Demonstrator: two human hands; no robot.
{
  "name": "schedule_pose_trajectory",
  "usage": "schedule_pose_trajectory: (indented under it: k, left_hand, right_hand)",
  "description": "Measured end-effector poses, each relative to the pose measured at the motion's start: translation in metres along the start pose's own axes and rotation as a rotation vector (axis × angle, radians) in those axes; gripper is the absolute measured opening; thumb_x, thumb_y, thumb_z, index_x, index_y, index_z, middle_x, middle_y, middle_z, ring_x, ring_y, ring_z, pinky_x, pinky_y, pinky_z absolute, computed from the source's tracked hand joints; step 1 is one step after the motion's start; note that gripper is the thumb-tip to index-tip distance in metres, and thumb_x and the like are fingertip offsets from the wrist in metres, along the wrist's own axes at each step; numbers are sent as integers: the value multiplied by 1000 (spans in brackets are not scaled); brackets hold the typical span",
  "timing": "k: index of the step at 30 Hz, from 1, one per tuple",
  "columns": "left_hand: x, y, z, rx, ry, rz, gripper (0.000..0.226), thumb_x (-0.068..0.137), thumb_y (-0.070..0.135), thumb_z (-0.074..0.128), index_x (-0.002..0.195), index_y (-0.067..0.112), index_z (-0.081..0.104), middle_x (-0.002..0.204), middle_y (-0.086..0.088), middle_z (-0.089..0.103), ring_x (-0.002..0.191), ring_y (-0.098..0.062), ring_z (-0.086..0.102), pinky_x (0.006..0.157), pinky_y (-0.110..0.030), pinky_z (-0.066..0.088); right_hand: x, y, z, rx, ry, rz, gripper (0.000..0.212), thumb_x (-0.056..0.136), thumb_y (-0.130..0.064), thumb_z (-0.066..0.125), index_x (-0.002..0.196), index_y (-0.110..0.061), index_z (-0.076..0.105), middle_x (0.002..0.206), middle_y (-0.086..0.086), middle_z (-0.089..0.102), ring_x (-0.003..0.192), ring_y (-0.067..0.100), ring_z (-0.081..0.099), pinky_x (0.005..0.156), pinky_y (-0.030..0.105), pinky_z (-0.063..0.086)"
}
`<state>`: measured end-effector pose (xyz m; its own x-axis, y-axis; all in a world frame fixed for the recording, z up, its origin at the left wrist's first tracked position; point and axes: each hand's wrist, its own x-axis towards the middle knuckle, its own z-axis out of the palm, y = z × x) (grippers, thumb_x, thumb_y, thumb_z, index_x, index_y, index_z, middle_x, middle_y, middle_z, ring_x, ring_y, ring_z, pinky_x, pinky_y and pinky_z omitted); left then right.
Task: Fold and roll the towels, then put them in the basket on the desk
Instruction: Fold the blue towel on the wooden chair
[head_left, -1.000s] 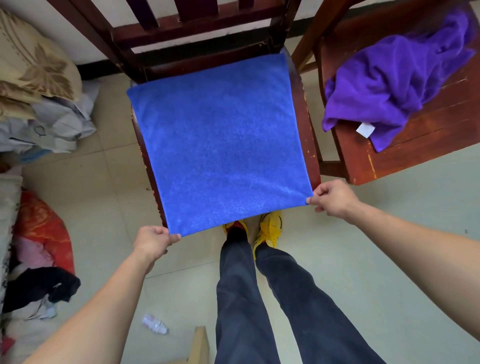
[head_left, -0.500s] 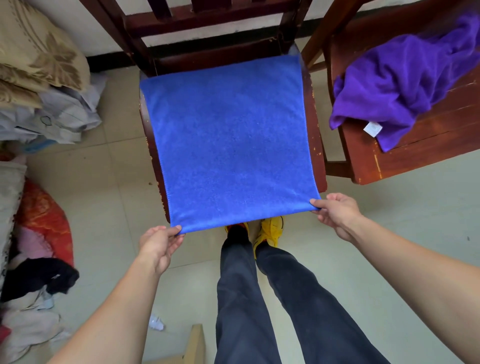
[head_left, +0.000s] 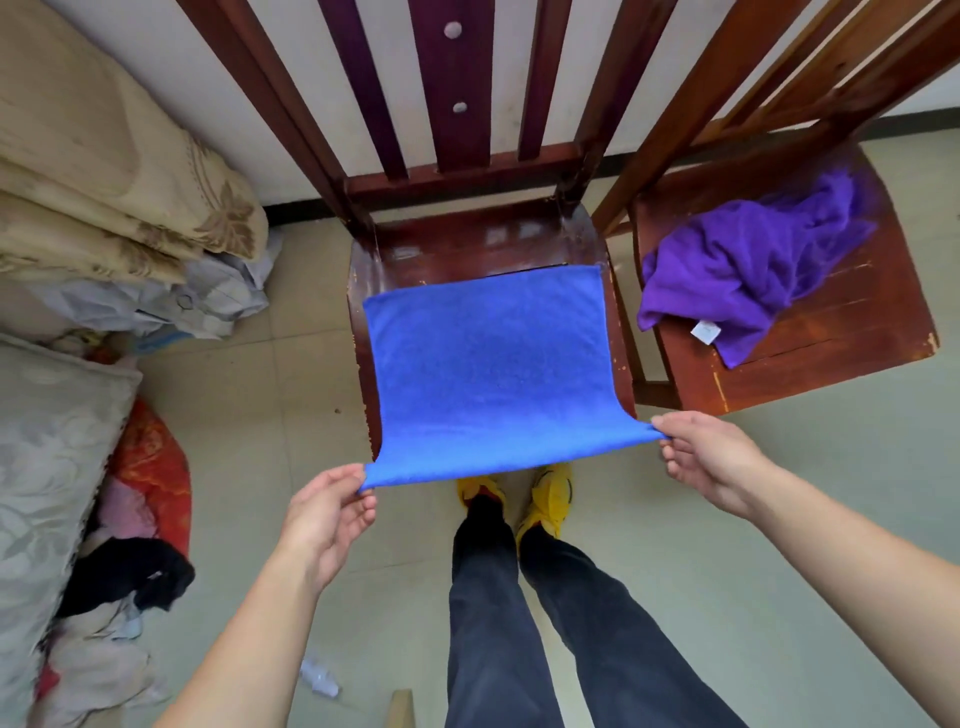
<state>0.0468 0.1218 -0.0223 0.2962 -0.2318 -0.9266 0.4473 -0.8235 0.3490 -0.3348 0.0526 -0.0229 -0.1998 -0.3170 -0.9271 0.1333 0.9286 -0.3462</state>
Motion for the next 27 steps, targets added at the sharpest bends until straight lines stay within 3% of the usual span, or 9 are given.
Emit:
schedule_pose_trajectory:
  k: [6, 10, 14, 17, 20, 22, 24, 25, 27]
  left_hand:
    - [30, 78, 35, -93, -27, 13, 12, 95, 6, 51, 85, 8, 57, 46, -3, 63, 40, -9, 60, 42, -16, 49]
    - [68, 121, 65, -107, -55, -29, 18, 98, 10, 46, 82, 7, 54, 44, -1, 63, 40, -7, 63, 42, -15, 51]
    - [104, 153, 95, -122, -75, -70, 24, 99, 11, 44, 77, 5, 52, 44, -2, 63, 55, -9, 64, 45, -16, 52]
    - [126, 166, 110, -156, -70, -96, 25, 99, 12, 43, 78, 4, 52, 59, -3, 66, 64, -10, 63, 48, -18, 53]
    - [140, 169, 118, -183, -53, -63, 22, 100, 13, 41, 87, 3, 55, 92, -3, 60, 86, -13, 61, 79, -19, 52]
    - [147, 167, 123, -141, -15, 39, 22, 99, 12, 41, 112, 2, 56, 107, -5, 57, 94, -16, 58, 88, -22, 49]
    - [149, 160, 126, 57, 130, 276, 29, 90, 5, 49, 118, 4, 59, 100, -8, 61, 86, -20, 59, 70, -21, 51]
    - [146, 153, 126, 271, 218, 450, 30, 85, 4, 53, 113, 5, 63, 94, -8, 63, 82, -21, 60, 65, -22, 51]
    - [138, 140, 129, 793, 249, 812, 28, 82, 7, 58, 108, 10, 68, 98, -7, 65, 90, -24, 61, 78, -27, 49]
  right_hand:
    - [24, -74, 38, 206, -78, -11, 12, 95, -11, 53, 85, -11, 58, 52, -3, 60, 43, 4, 55, 42, 13, 43]
    - [57, -110, 63, 306, -99, -10, 12, 96, -11, 52, 85, -10, 57, 62, 1, 63, 47, 6, 61, 45, 14, 45]
    - [93, -136, 88, 336, -87, -6, 14, 96, -14, 52, 83, -9, 56, 69, 3, 63, 51, 7, 64, 46, 15, 48]
    - [113, -145, 102, 325, -57, 1, 13, 96, -16, 54, 84, -10, 55, 78, 4, 61, 61, 8, 63, 47, 15, 48]
    - [126, -148, 109, 324, -20, -14, 13, 97, -17, 52, 85, -11, 55, 87, 4, 62, 76, 10, 62, 51, 15, 49]
    - [133, -146, 115, 296, 19, -66, 9, 96, -16, 52, 89, -15, 57, 98, 3, 62, 87, 12, 63, 55, 17, 49]
    - [138, -139, 120, 168, 163, -227, 10, 92, -9, 55, 96, -17, 59, 93, 3, 63, 81, 13, 63, 55, 19, 47]
    - [139, -134, 123, 39, 258, -347, 16, 89, -5, 57, 100, -17, 60, 87, 4, 63, 74, 14, 62, 51, 19, 45]
    - [137, -125, 135, -195, 291, -514, 24, 85, -3, 59, 103, -17, 63, 84, 7, 65, 67, 14, 62, 47, 19, 42]
